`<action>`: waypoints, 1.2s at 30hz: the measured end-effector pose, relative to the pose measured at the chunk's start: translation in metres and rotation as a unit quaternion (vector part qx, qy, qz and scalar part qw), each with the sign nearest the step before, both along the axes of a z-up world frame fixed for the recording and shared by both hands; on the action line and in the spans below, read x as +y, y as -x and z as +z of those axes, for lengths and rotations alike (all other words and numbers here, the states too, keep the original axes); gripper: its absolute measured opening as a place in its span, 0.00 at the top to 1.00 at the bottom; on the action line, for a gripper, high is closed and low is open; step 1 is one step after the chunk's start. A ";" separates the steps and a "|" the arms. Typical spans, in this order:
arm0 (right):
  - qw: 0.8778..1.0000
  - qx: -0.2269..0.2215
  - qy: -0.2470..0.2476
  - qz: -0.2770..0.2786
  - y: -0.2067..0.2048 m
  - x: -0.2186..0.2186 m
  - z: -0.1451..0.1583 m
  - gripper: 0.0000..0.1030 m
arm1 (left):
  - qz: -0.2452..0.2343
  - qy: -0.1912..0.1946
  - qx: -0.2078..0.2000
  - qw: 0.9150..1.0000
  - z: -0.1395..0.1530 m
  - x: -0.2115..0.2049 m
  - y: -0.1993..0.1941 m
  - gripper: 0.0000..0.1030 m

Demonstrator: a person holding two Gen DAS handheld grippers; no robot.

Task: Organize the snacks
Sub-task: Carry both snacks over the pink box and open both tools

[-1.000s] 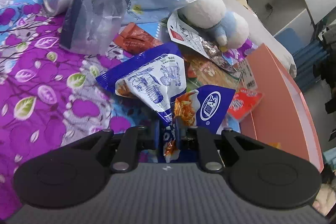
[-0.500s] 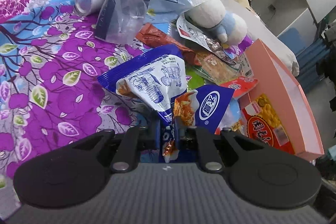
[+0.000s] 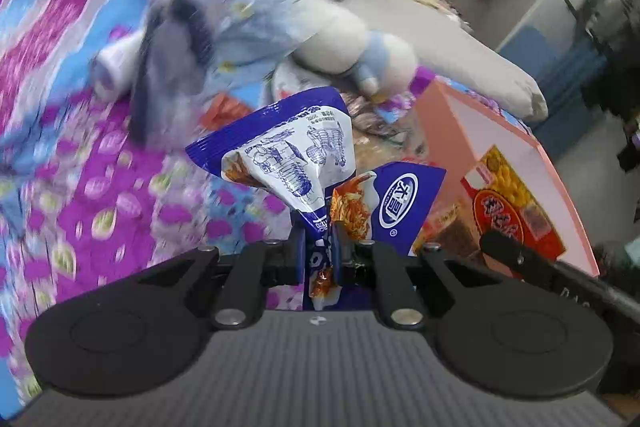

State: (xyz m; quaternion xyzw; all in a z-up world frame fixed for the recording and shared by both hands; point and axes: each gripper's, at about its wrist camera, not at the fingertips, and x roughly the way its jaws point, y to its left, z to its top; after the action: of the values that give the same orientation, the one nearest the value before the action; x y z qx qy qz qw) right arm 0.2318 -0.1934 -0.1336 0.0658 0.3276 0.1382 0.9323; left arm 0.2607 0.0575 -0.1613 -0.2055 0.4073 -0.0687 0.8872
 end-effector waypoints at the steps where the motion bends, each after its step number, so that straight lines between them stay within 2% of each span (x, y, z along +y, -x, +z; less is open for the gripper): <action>1: 1.000 -0.003 -0.001 -0.001 -0.003 -0.003 0.004 0.96 | -0.004 0.002 -0.004 1.000 0.006 -0.002 -0.002 0.85; 4: 1.000 -0.005 -0.003 -0.006 -0.010 -0.011 0.018 0.96 | -0.023 0.011 -0.021 0.999 0.028 -0.009 -0.012 0.85; 12: 0.998 -0.060 0.012 -0.032 -0.021 -0.041 0.066 0.96 | -0.066 -0.014 -0.063 0.996 0.088 -0.042 -0.039 0.85; 17: 0.995 -0.087 0.016 -0.055 -0.031 -0.067 0.093 0.96 | -0.095 -0.021 -0.086 0.992 0.117 -0.072 -0.055 0.85; 22: 0.991 -0.099 0.043 -0.077 -0.039 -0.099 0.106 0.96 | -0.122 -0.015 -0.095 0.988 0.133 -0.112 -0.072 0.85; 28: 0.989 -0.078 0.056 -0.114 -0.048 -0.148 0.100 0.96 | -0.167 -0.019 -0.078 0.983 0.136 -0.172 -0.100 0.85; 32: 0.992 -0.032 0.063 -0.106 -0.057 -0.173 0.085 0.96 | -0.207 -0.016 -0.047 0.977 0.127 -0.209 -0.123 0.85; 36: 0.992 0.007 0.065 -0.107 -0.065 -0.190 0.066 0.96 | -0.229 -0.031 -0.014 0.973 0.113 -0.242 -0.136 0.85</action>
State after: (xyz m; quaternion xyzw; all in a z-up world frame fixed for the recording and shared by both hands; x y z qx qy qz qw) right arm 0.2970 -0.3838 -0.0675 0.0410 0.3338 0.0160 0.9416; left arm 0.3963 -0.1843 -0.0486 -0.0783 0.4326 -0.2602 0.8596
